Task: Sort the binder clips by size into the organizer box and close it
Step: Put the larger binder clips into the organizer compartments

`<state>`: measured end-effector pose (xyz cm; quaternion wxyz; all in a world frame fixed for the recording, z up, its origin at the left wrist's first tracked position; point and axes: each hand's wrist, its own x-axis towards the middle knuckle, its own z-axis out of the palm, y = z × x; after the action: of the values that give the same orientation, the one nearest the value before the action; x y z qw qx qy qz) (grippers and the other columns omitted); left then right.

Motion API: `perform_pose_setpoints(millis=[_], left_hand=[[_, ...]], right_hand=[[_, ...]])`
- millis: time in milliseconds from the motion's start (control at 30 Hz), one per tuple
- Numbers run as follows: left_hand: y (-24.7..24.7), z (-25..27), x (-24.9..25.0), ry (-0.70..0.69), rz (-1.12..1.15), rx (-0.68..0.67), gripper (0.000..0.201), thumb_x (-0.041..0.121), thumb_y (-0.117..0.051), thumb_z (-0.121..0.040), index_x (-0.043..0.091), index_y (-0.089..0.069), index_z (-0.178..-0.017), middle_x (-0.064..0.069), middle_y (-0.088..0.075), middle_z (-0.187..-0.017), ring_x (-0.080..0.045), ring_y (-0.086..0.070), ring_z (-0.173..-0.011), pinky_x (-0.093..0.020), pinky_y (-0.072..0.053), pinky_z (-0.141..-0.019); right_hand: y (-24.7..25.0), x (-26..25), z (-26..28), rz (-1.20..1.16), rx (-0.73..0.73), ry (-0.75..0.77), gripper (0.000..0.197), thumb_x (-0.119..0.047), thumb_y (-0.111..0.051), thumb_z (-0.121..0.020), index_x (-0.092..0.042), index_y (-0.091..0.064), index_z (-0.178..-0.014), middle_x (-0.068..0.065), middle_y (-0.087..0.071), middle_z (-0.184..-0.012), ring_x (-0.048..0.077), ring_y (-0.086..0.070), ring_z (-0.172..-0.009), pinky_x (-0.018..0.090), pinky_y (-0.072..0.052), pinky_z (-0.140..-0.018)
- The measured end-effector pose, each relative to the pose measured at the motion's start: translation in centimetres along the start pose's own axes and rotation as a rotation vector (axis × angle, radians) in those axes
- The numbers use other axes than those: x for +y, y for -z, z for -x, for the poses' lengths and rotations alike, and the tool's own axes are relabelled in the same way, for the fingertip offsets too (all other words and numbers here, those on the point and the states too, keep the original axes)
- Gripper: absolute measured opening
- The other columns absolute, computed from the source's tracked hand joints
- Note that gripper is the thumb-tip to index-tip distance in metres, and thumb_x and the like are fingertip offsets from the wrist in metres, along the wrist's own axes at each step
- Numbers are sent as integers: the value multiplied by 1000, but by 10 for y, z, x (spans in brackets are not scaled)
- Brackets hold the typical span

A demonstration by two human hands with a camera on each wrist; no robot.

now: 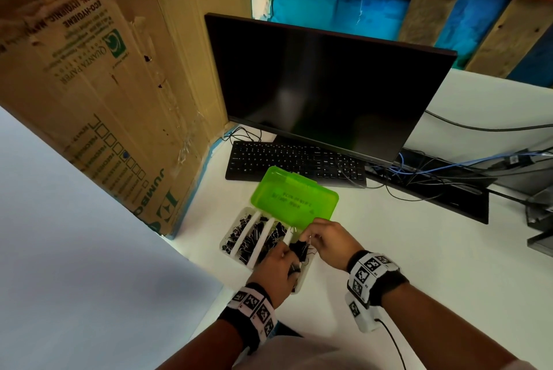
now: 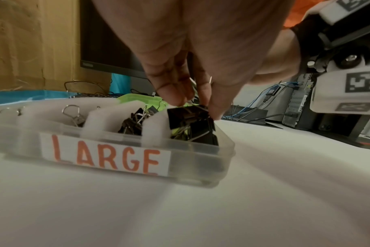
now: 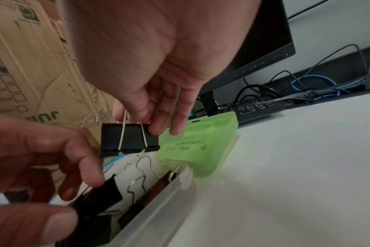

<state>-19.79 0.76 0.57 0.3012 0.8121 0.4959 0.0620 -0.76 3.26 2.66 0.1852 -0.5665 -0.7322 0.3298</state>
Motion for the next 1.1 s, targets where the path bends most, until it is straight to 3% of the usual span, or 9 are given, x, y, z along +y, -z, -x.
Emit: perform_pose_setpoints(millis=[133, 333, 433, 533, 667, 767, 833, 1000, 1100], left_hand=[[0, 1, 5, -2, -100, -5, 19, 23, -48, -91, 15, -53, -107, -2, -48, -116, -20, -51, -106, -31, -44, -90], [1, 0, 13, -42, -156, -2, 26, 26, -47, -89, 18, -54, -113, -4, -55, -117, -20, -50, -111, -33, -44, -91], [0, 2, 9, -49, -90, -7, 27, 24, -49, -88, 19, -56, -113, -3, -56, -118, -19, -49, -112, -31, -45, -93], [3, 0, 3, -76, -121, -23, 26, 22, -50, -88, 20, -58, -112, -2, -60, -114, -19, -46, -112, -32, -43, -96], [8, -2, -6, -108, -184, 32, 30, 24, -54, -87, 23, -54, -117, 3, -49, -126, -18, -39, -119, -27, -33, -106], [10, -4, -9, -21, -203, 25, 46, 30, -58, -86, 24, -42, -129, 3, -36, -139, -19, -32, -128, -33, -31, -109], [11, -4, -10, 17, -243, -14, 54, 35, -56, -86, 24, -34, -134, 2, -33, -143, -20, -30, -131, -35, -30, -109], [16, -7, -10, 5, -331, -51, 56, 39, -56, -86, 24, -33, -134, 0, -40, -136, -21, -33, -127, -36, -29, -108], [17, -9, -8, -22, -405, -79, 51, 39, -54, -88, 23, -36, -133, -2, -38, -135, -23, -31, -127, -38, -29, -107]], right_hand=[[5, 1, -5, 2, 92, 38, 25, -2, -55, -88, -16, -71, -101, -2, -64, -94, 14, -60, -84, 18, -44, -77], [-3, -8, -10, 252, -167, 21, 35, -2, -47, -87, -17, -66, -113, 6, -62, -108, 26, -59, -100, 34, -48, -87], [-5, -5, -10, 312, -211, -2, 42, -3, -45, -86, -21, -62, -119, 4, -61, -113, 28, -58, -103, 38, -49, -87], [-5, -2, -12, 355, -226, 31, 32, -12, -46, -93, -22, -62, -119, 5, -61, -109, 28, -58, -101, 39, -50, -83], [-4, 5, -11, 253, -104, 32, 26, -14, -52, -94, -21, -66, -114, 6, -66, -102, 25, -62, -95, 33, -49, -83], [0, 6, -8, 168, 29, 56, 24, -13, -55, -93, -18, -69, -112, 5, -68, -104, 22, -64, -94, 19, -44, -83], [3, 4, -5, 148, 94, 80, 24, -10, -55, -92, -17, -70, -109, 4, -69, -105, 21, -65, -94, 16, -39, -81], [4, 13, -2, 127, 111, 63, 23, -9, -55, -92, -15, -70, -108, 4, -69, -100, 23, -66, -92, 19, -44, -81], [1, 16, 0, 131, 111, 78, 22, -10, -56, -91, -16, -70, -107, 2, -69, -98, 20, -66, -89, 14, -41, -80]])
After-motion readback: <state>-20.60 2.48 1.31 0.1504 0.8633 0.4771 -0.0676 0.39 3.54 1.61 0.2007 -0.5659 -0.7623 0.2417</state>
